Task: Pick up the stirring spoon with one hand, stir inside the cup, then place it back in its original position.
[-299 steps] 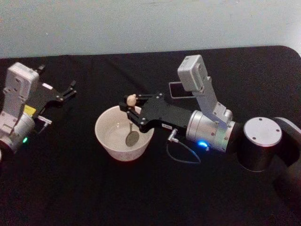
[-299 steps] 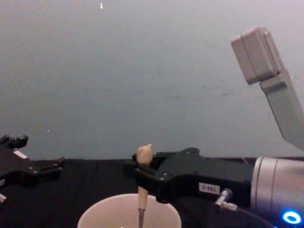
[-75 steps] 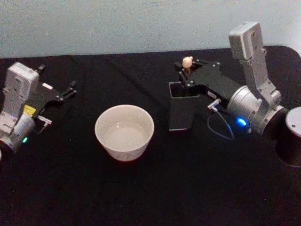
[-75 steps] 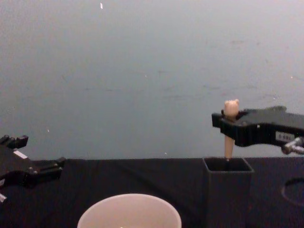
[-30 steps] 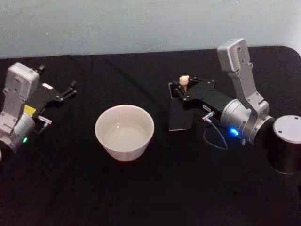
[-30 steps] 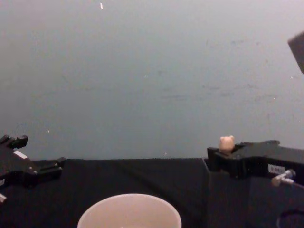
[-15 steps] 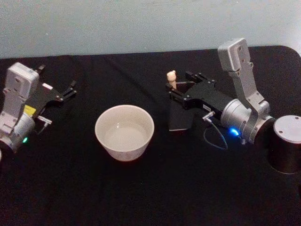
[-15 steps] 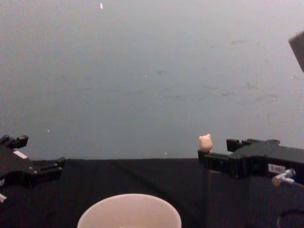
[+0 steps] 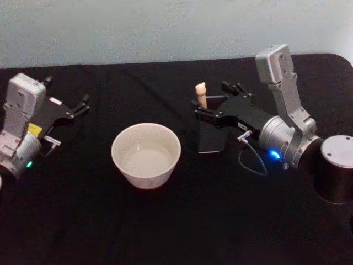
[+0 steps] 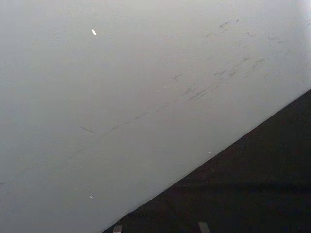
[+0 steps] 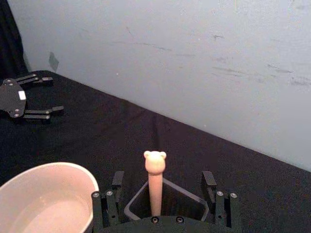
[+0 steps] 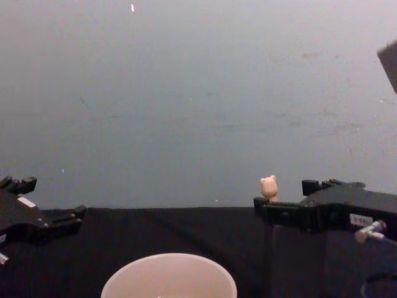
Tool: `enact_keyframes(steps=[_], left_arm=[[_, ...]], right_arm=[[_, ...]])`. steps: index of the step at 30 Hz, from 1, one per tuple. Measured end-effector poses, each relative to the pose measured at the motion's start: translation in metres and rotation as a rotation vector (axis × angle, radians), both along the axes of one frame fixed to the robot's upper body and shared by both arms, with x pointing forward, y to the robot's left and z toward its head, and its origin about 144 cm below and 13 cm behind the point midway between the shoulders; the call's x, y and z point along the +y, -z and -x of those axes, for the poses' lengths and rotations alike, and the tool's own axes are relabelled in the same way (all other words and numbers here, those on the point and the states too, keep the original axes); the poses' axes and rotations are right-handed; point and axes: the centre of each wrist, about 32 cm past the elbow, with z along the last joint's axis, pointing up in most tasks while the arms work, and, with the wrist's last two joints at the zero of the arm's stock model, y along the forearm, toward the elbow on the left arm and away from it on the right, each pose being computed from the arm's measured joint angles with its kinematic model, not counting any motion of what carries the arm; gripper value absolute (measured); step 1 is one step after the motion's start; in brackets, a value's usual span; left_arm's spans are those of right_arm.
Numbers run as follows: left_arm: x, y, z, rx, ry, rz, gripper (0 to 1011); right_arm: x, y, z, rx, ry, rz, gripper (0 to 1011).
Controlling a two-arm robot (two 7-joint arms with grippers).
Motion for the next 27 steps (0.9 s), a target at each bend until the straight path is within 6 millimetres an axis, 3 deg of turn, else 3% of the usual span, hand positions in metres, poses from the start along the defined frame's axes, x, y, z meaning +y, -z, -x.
enact_keyframes(steps=[11,17,27], left_arm=[[0.000,0.000,0.000,0.000,0.000,0.000,1001],[0.000,0.000,0.000,0.000,0.000,0.000,1001],[0.000,0.000,0.000,0.000,0.000,0.000,1001]], right_arm=[[-0.003,-0.020,-0.003,-0.126,-0.026,-0.068,1000],[-0.006,-0.031,-0.002,-0.226,0.042,-0.087,1000],[-0.010,-0.012,-0.004,-0.266,0.300,0.041,1000]])
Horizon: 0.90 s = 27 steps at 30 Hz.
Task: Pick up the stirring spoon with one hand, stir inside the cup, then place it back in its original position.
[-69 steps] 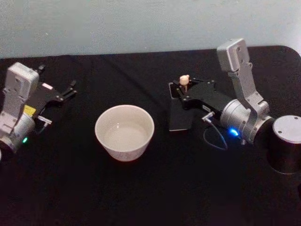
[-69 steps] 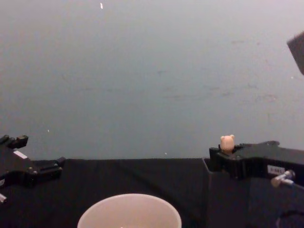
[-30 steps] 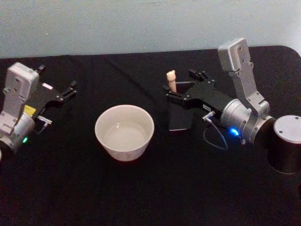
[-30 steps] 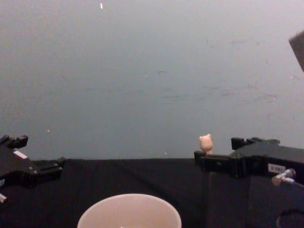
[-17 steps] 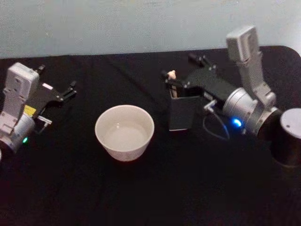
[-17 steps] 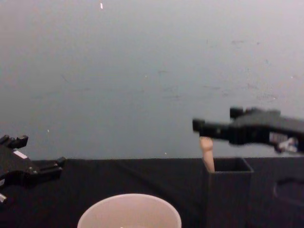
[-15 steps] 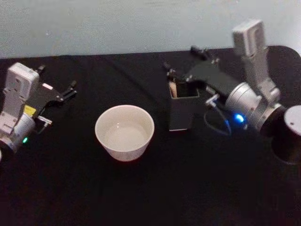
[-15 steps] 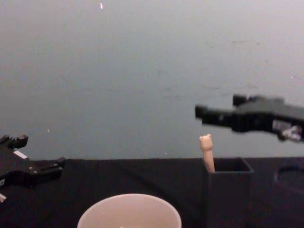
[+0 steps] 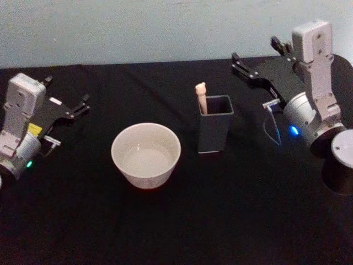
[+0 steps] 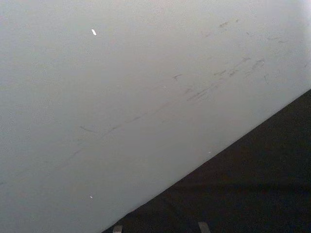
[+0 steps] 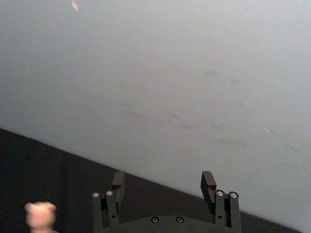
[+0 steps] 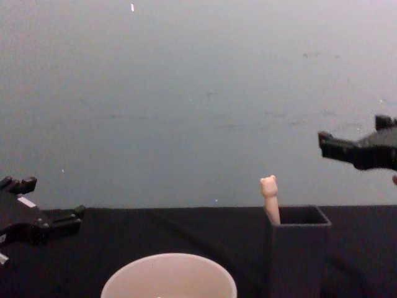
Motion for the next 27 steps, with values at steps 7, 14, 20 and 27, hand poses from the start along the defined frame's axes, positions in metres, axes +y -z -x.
enact_keyframes(steps=[7,14,20,27], left_arm=[[0.000,0.000,0.000,0.000,0.000,0.000,1001],[0.000,0.000,0.000,0.000,0.000,0.000,1001],[0.000,0.000,0.000,0.000,0.000,0.000,1001],[0.000,0.000,0.000,0.000,0.000,0.000,1001]], right_arm=[[-0.003,0.024,-0.004,0.059,0.079,0.049,1000],[-0.003,0.044,-0.011,0.166,0.078,0.074,1000],[-0.004,0.050,-0.015,0.213,0.076,0.066,1000],[-0.004,0.048,-0.015,0.207,0.074,0.067,1000]])
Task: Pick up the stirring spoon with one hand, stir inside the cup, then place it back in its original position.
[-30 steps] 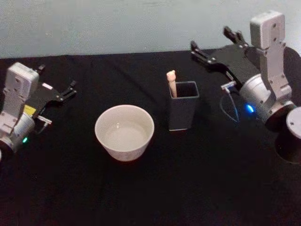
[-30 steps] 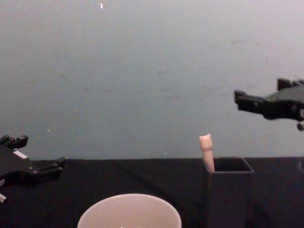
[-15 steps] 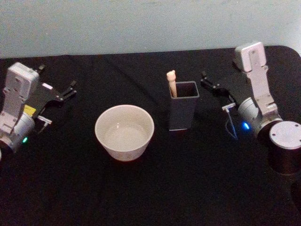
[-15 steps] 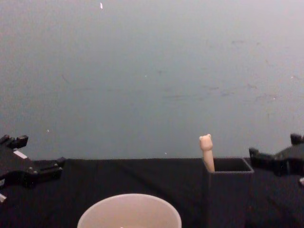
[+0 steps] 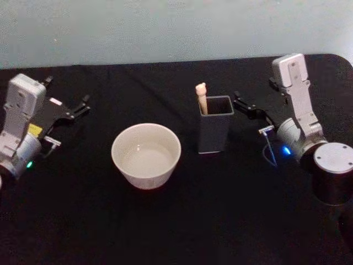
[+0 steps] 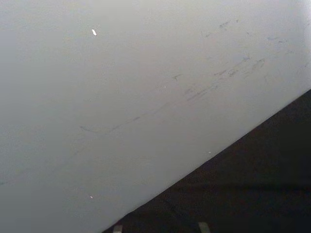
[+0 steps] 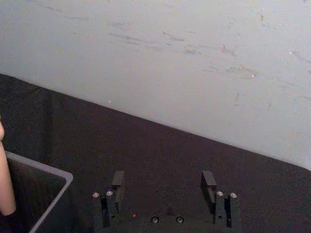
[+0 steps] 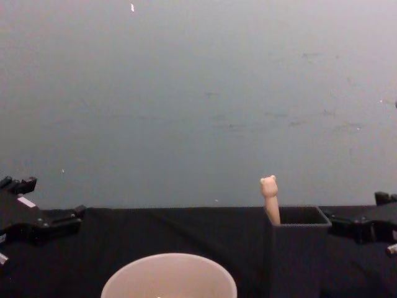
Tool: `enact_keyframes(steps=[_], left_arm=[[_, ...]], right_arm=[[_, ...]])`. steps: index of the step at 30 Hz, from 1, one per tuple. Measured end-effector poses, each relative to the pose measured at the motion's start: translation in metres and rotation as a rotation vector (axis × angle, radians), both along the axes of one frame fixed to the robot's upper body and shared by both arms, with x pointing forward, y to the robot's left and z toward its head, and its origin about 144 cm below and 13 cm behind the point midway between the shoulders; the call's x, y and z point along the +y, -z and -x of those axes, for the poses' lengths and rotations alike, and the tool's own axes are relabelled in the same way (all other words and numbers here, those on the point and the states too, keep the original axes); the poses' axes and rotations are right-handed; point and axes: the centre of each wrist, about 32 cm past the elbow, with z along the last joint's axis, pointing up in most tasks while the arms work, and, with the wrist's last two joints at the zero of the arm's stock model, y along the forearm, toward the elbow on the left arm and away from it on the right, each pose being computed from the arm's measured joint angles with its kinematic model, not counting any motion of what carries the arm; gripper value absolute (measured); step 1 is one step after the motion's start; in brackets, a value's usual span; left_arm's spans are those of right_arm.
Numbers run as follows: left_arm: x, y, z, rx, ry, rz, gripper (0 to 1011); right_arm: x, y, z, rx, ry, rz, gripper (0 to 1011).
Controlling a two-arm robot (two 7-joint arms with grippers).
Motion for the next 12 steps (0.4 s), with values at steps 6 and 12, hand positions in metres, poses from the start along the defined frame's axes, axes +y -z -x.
enact_keyframes(steps=[6,12], left_arm=[[0.0000,0.0000,0.0000,0.000,0.000,0.000,1001],[0.0000,0.0000,0.0000,0.000,0.000,0.000,1001]], right_arm=[[0.0001,-0.0006,0.0004,-0.005,-0.001,0.000,1000],[0.0003,-0.0010,0.0006,-0.008,-0.001,0.000,1000]])
